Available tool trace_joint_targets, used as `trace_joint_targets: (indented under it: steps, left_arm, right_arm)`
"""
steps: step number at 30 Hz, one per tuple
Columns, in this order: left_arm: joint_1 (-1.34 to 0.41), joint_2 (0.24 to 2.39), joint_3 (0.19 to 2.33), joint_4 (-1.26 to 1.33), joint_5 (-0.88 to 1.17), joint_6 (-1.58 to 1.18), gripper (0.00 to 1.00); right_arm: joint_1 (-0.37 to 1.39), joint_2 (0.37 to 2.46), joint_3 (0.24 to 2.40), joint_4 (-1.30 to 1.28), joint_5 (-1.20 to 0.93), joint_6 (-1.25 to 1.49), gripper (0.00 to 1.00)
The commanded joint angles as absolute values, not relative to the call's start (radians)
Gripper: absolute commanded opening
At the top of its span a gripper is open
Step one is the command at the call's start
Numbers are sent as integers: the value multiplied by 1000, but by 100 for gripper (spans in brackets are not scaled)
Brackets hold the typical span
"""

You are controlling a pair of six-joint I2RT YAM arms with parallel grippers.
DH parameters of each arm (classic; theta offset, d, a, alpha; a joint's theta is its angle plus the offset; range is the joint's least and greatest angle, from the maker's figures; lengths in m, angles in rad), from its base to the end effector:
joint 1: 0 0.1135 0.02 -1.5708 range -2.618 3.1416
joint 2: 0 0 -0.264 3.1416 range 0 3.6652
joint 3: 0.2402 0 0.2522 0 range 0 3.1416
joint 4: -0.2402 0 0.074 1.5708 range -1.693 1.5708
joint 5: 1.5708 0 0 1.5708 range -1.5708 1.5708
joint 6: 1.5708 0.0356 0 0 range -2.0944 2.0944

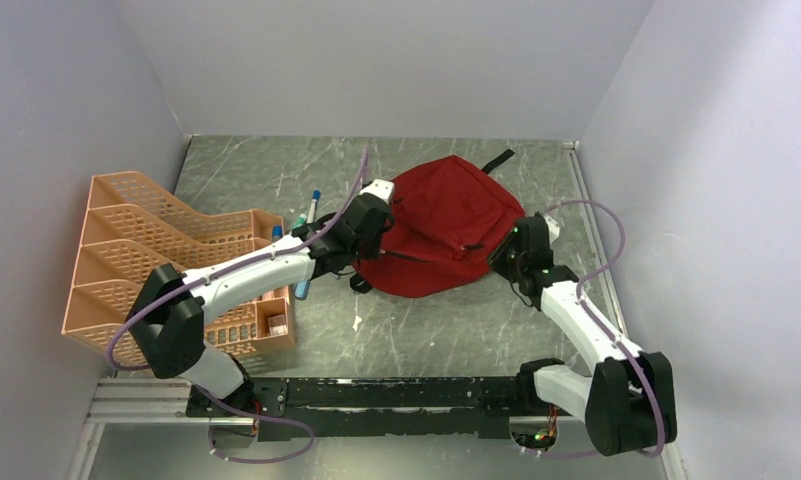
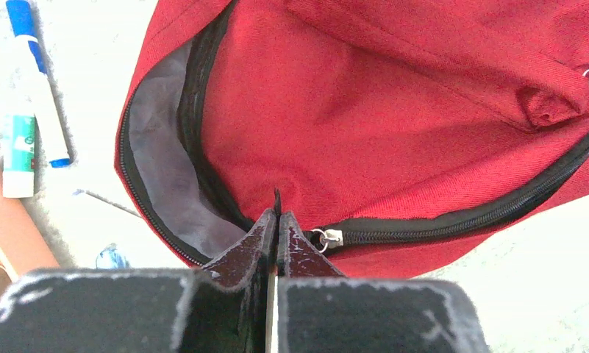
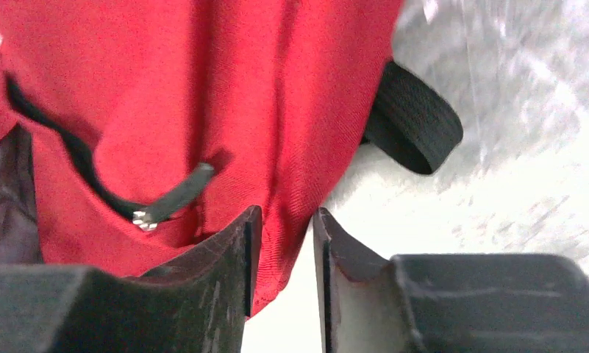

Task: Pack the student bag
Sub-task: Zip the student bag at the center of the board.

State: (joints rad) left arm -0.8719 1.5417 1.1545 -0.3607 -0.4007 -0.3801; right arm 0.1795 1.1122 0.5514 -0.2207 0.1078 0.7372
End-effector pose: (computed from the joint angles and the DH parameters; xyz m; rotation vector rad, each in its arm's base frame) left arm 0.2294 -0.2514 0.2678 0.3538 2.2276 -0.2047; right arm 0.2173 0.0355 0.1937 0.7033 2.2630 0.3220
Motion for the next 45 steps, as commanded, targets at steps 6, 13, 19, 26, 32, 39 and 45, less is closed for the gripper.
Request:
trace_joint_targets:
  steps: [6,13,19,26,32,39,45]
  left_arm:
    - [-848,1517,1147,-330,-298,-345,5]
    - [-848,1528,1157,-333,-306,-380,5]
    - [-848,1516,1137,-339,-297,-416,5]
    - [-847,1476,1097,-335,-297,-436,5]
    - [-847,1454,1072,-338,-293,-442,5]
    - [-848,1441,1061,-333,-287,-454,5]
    - [-847,1430,1058,-334,-278,-453,5]
  right_arm:
    - [157,929,744,-387,20,533,56]
    - [202,915,698,-138,-311,421,60]
    - [487,1067,756,-40,-248,298,63]
    - [794,1139,623,214,-3,105,63]
    - [856,1099,385,573,-3,-199,56]
    - [859,1181,423,575,-13,-403,57]
    - [858,1257,471,572,-32,-455,58]
